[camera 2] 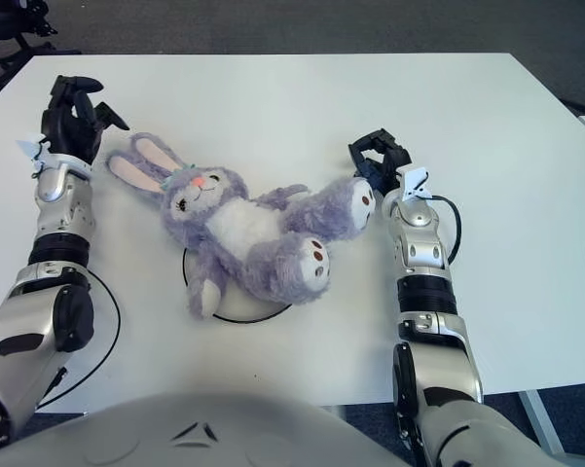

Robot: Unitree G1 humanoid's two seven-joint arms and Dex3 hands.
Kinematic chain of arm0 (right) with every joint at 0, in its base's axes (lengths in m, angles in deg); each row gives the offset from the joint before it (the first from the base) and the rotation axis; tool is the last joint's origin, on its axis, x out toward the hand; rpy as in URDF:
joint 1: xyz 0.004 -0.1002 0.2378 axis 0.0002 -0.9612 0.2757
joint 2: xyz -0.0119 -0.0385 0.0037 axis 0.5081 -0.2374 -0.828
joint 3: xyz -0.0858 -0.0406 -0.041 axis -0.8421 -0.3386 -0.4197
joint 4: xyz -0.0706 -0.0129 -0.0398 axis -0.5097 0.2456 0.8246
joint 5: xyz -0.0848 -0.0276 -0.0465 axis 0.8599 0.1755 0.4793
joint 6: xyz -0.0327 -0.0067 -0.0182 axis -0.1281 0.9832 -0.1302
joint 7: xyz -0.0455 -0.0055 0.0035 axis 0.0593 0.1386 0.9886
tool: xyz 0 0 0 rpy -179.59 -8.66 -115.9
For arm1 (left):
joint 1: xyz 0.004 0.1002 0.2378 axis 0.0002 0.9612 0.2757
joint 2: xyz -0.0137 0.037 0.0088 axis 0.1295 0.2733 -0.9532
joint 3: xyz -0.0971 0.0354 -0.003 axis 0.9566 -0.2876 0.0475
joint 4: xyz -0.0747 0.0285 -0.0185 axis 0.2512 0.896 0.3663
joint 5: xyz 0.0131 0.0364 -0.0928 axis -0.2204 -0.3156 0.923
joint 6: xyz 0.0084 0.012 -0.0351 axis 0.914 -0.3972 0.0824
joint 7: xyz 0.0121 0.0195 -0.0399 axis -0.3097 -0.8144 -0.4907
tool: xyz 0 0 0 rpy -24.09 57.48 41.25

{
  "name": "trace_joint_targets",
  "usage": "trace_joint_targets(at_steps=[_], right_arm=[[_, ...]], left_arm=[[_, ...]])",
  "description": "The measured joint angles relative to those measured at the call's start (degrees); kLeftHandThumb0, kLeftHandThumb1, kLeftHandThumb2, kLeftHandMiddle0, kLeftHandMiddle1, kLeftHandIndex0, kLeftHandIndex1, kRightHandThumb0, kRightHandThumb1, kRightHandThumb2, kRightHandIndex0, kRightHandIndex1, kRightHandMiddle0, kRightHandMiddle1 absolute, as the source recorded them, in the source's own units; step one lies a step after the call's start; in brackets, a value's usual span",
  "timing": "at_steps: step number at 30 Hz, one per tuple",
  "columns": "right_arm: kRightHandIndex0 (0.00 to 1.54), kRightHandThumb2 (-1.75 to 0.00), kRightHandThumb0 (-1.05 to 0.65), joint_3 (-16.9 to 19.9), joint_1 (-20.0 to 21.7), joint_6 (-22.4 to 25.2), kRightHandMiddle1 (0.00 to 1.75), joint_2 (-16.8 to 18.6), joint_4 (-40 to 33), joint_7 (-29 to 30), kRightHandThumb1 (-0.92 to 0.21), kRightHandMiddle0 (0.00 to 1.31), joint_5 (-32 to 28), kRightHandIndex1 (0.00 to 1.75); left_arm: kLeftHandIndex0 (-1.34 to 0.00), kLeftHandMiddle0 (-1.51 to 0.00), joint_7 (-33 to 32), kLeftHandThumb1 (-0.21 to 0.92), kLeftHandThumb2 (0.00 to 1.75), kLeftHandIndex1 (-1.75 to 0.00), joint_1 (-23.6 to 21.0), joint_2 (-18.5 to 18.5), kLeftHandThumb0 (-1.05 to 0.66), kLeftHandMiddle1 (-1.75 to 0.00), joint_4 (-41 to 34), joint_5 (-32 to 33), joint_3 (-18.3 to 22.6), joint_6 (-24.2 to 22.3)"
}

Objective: Put the doll into the plate.

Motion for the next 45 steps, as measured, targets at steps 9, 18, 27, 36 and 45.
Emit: trace_joint_targets(at_steps=[9,18,27,36,45], right_arm=[[0.82,-0.38,-0.36,-0.22,1.13,-1.49,1.60,-0.26,2.28,-0.44,-0.92,0.36,0.02,1.74],[0.82,-0.38,-0.36,-0.22,1.49,-2.83,1.60,-0.65,3.66,-0.85,-0.92,0.36,0.01,1.75],[0.83,-0.36,-0.36,0.06,1.61,-4.15,1.58,-0.65,4.69,-0.12,-0.92,0.37,-0.05,1.75],[0.82,-0.42,-0.36,0.76,1.65,-7.12,1.63,-0.62,6.73,1.10,-0.91,0.34,-0.13,1.75],[0.79,-0.69,-0.37,1.67,1.70,-14.73,1.74,0.83,10.08,4.02,-0.78,0.29,-0.43,1.75]], left_arm=[[-0.23,-0.86,-2.16,0.92,0.49,-1.72,1.11,0.17,-0.35,-1.75,-0.13,-0.67,-0.37,-0.74],[-0.23,-0.86,-3.29,0.92,0.48,-1.71,1.85,-2.60,-0.35,-1.75,-2.13,-1.13,-1.95,-2.17],[-0.21,-0.82,-3.03,0.92,0.50,-1.74,6.11,-8.19,-0.35,-1.75,-8.90,-1.07,-4.91,-4.38],[-0.21,-0.81,-2.82,0.92,0.50,-1.75,9.03,-9.52,-0.35,-1.75,-13.75,-1.56,-6.79,-6.49],[-0.21,-0.81,-2.75,0.92,0.50,-1.75,10.73,-9.56,-0.35,-1.75,-15.80,-1.92,-8.31,-7.97]])
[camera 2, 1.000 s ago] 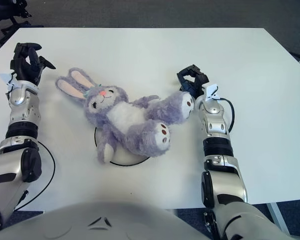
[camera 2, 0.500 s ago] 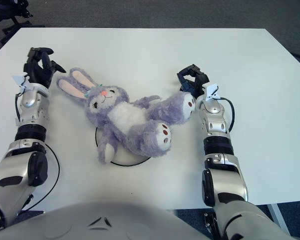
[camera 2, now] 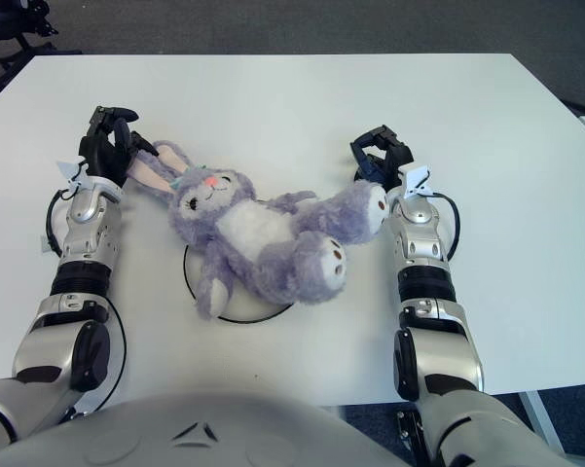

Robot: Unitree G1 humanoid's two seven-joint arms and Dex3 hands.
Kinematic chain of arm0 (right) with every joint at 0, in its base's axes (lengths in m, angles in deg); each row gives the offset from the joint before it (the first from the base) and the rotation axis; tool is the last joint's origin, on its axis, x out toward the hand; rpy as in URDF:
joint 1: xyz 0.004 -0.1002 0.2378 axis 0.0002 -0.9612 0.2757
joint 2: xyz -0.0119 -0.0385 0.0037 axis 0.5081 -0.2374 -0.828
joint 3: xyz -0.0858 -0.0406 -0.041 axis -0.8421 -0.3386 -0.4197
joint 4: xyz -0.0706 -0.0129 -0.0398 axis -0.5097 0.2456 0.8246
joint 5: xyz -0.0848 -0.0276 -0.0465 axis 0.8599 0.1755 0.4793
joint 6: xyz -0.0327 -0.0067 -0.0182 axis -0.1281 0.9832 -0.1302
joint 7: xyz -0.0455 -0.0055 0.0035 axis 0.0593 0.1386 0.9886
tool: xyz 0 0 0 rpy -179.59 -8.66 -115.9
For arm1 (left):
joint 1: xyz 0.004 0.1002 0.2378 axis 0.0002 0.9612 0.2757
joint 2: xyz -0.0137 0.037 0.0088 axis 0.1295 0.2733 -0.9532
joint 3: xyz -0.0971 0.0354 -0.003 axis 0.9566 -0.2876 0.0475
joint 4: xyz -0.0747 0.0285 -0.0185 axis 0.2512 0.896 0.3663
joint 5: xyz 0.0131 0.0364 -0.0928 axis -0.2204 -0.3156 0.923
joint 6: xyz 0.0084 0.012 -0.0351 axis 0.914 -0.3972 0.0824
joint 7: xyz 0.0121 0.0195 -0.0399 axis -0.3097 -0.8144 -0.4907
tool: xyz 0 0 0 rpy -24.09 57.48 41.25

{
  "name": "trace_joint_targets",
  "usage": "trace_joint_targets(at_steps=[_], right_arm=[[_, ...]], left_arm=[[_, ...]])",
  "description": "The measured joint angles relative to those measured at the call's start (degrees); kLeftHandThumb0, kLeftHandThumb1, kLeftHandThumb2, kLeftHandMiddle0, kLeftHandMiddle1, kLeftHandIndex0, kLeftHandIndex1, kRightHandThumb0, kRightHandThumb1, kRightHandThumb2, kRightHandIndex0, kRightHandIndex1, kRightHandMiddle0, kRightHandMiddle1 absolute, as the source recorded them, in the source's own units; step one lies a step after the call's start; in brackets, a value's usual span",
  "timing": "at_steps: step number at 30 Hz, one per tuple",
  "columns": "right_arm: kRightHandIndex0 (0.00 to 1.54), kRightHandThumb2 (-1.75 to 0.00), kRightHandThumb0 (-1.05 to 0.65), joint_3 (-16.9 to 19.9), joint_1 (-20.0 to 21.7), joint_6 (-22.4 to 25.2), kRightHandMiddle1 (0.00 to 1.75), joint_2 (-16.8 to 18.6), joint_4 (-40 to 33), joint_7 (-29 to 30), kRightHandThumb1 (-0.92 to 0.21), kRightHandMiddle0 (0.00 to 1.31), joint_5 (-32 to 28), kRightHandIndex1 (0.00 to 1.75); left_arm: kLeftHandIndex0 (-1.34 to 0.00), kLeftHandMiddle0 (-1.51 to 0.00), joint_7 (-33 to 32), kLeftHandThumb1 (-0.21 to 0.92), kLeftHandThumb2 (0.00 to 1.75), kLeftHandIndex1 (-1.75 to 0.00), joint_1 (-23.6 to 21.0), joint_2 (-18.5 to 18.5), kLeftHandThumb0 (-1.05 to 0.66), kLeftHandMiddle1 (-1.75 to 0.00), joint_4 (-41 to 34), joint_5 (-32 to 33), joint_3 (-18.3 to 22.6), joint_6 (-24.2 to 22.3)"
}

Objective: Put the doll into the plate.

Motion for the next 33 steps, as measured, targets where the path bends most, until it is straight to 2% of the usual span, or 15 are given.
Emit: trace_joint_targets(at_steps=[8,16,21,28,33], right_arm=[[0.80,-0.77,-0.37,1.86,0.37,-11.59,1.75,3.44,4.17,7.89,-0.73,0.32,0.43,1.75],[0.83,-0.81,-0.38,2.00,1.81,-20.12,1.75,4.45,7.37,13.07,-0.70,0.34,2.10,1.75],[0.84,-0.82,-0.38,1.94,2.48,-22.62,1.75,4.45,8.68,13.41,-0.70,0.34,2.11,1.75],[0.83,-0.74,-0.37,2.63,3.68,-27.68,1.75,4.89,10.89,11.74,-0.76,0.30,0.06,1.74],[0.80,-0.63,-0.36,3.76,4.45,-31.45,1.75,5.41,12.64,6.20,-0.83,0.26,-4.19,1.71]], left_arm=[[-0.21,-0.80,1.21,0.92,0.50,-1.75,1.11,-0.08,-0.35,-1.75,-2.03,0.22,-0.81,-1.62],[-0.21,-0.81,3.89,0.92,0.50,-1.75,1.33,-0.10,-0.35,-1.75,-3.62,2.06,-0.92,-4.13],[-0.22,-0.81,4.62,0.92,0.50,-1.74,1.38,-0.08,-0.35,-1.75,-4.21,2.59,-0.90,-4.82],[-0.22,-0.82,4.98,0.92,0.49,-1.73,1.42,-0.09,-0.35,-1.75,-4.37,2.60,-0.90,-4.90],[-0.23,-0.83,5.08,0.92,0.48,-1.72,1.52,-0.07,-0.35,-1.75,-4.46,2.60,-0.89,-4.91]])
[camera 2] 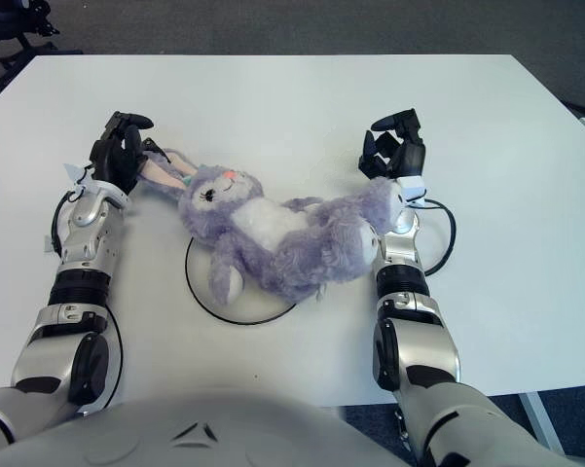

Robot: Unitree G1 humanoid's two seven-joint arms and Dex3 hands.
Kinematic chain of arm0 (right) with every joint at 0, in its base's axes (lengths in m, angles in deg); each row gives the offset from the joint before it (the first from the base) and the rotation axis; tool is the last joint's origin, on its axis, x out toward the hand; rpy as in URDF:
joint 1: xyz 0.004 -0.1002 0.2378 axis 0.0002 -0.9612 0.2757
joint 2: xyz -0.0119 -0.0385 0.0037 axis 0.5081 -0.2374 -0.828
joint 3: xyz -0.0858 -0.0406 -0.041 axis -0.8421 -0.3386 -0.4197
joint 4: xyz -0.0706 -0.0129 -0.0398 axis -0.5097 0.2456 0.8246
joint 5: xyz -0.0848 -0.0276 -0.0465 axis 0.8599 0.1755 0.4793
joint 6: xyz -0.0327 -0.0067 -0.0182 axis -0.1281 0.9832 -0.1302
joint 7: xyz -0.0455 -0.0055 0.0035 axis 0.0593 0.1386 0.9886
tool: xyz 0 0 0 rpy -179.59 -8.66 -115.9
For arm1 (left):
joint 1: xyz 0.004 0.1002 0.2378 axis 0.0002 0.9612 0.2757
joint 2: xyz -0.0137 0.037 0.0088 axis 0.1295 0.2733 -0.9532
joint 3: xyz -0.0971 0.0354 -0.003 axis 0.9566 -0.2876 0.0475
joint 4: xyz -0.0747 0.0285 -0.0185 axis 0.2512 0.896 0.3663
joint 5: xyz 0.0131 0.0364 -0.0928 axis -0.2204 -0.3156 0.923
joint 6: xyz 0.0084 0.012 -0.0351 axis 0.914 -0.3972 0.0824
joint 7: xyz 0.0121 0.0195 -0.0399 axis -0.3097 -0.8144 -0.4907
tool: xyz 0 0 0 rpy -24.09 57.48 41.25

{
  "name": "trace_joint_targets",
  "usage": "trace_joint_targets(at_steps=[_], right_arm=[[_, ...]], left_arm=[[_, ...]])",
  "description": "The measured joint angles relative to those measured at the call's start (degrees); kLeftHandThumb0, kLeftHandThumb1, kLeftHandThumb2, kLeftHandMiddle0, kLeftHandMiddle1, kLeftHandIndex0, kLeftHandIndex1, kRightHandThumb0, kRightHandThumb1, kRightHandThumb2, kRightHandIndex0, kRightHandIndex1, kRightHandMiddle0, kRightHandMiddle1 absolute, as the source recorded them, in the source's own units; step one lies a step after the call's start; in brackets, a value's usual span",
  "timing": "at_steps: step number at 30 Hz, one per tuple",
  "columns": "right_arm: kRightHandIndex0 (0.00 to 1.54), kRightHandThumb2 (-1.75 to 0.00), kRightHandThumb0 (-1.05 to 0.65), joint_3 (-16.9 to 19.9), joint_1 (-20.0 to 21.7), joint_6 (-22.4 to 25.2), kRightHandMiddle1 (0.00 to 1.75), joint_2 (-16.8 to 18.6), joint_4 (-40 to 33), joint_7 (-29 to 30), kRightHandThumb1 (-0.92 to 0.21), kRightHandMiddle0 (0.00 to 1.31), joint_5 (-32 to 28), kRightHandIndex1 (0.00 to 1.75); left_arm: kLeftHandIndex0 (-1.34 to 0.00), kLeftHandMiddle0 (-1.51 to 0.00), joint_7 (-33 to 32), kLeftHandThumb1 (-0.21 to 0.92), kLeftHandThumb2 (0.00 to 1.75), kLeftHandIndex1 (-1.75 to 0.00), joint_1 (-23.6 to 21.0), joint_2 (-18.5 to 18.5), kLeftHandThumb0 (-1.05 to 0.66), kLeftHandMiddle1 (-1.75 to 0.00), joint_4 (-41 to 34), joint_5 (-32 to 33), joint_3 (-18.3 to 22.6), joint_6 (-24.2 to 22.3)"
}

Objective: Put the doll into the plate.

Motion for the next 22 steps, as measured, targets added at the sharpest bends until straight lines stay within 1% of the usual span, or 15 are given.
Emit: trace_joint_targets(at_steps=[3,8,22], right_arm=[[0.80,-0.62,-0.36,0.46,0.64,-1.43,1.75,0.09,1.05,-1.97,-0.85,0.25,-1.08,1.70],[0.79,-0.62,-0.36,1.07,1.28,-2.25,1.75,0.20,2.21,-3.53,-0.85,0.25,-1.42,1.70],[0.79,-0.64,-0.36,1.95,1.85,-2.13,1.75,0.17,3.22,-5.06,-0.83,0.26,-1.43,1.71]], left_arm=[[-0.23,-0.83,0.01,0.92,0.48,-1.72,0.11,0.00,-0.35,-1.75,-0.05,-0.01,-0.02,-0.01],[-0.24,-0.84,0.01,0.92,0.47,-1.71,0.26,-0.01,-0.35,-1.75,-0.18,-0.02,-0.14,-0.03],[-0.25,-0.84,0.02,0.92,0.46,-1.69,0.61,-0.02,-0.35,-1.75,-0.90,-0.07,-0.41,-0.34]])
